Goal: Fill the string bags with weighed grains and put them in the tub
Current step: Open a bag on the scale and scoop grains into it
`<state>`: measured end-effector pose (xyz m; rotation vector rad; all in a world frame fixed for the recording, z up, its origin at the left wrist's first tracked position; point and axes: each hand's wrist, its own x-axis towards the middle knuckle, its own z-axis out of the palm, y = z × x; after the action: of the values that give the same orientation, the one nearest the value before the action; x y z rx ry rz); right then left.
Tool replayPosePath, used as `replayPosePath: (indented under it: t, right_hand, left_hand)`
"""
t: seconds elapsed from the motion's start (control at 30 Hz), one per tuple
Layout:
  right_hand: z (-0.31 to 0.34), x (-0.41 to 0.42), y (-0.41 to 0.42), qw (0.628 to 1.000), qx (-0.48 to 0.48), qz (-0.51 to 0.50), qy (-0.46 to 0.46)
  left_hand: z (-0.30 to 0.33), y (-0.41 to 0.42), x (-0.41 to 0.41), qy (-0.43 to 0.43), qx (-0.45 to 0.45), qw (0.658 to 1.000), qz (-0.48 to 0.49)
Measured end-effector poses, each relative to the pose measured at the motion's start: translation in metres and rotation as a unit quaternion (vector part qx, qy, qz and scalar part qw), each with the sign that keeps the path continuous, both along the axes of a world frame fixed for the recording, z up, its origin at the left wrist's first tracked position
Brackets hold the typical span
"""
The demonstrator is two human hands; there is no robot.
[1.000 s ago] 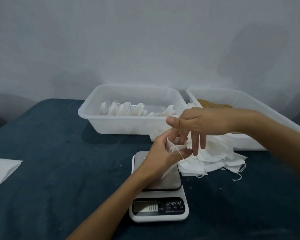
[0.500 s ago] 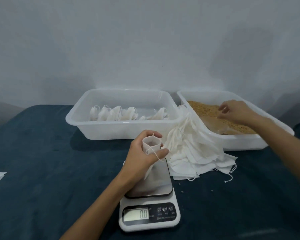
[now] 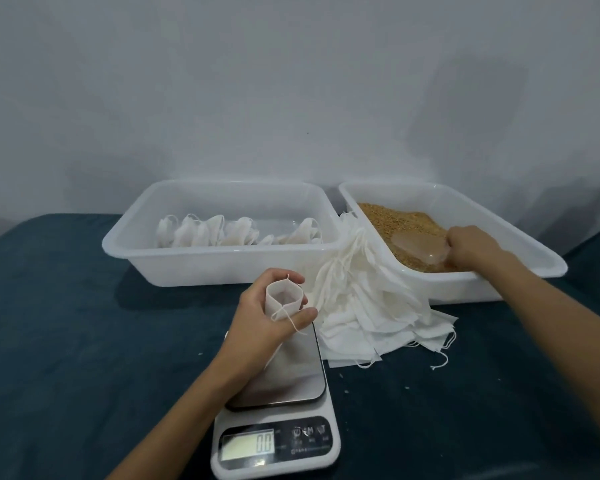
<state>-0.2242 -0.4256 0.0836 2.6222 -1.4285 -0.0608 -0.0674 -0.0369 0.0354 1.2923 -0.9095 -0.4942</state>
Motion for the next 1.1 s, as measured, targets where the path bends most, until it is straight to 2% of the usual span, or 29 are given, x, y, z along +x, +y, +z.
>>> replayPosePath:
  t: [0.17,0.3,0.43,0.73,1.1]
  right_hand:
    - [0.001,-0.008,-0.007,0.998,-0.062,-0.015,0.030]
    - [0.001,-0.003,-0.006,0.997,-0.051,0.043,0.044]
    - [0.000,0.000,-0.007,0.995,-0.020,0.095,0.010]
    - [0.009,-0.026,-0.015,0.994,0.043,0.052,-0.086]
    - [0.029,-0.038,-0.005,0.973,0.094,0.095,-0.185]
  left_hand:
    - [-0.002,0.000,0.001,-0.013,0.009,1.000,0.001]
    - [-0.003,0.000,0.001,-0.009,0.014,1.000,0.001]
    - [-0.003,-0.001,0.001,-0.013,0.018,1.000,0.003]
    - [-0.001,0.000,0.001,-0.009,0.009,1.000,0.004]
    - [0.004,0.003,-0.001,0.002,-0.007,1.000,0.007]
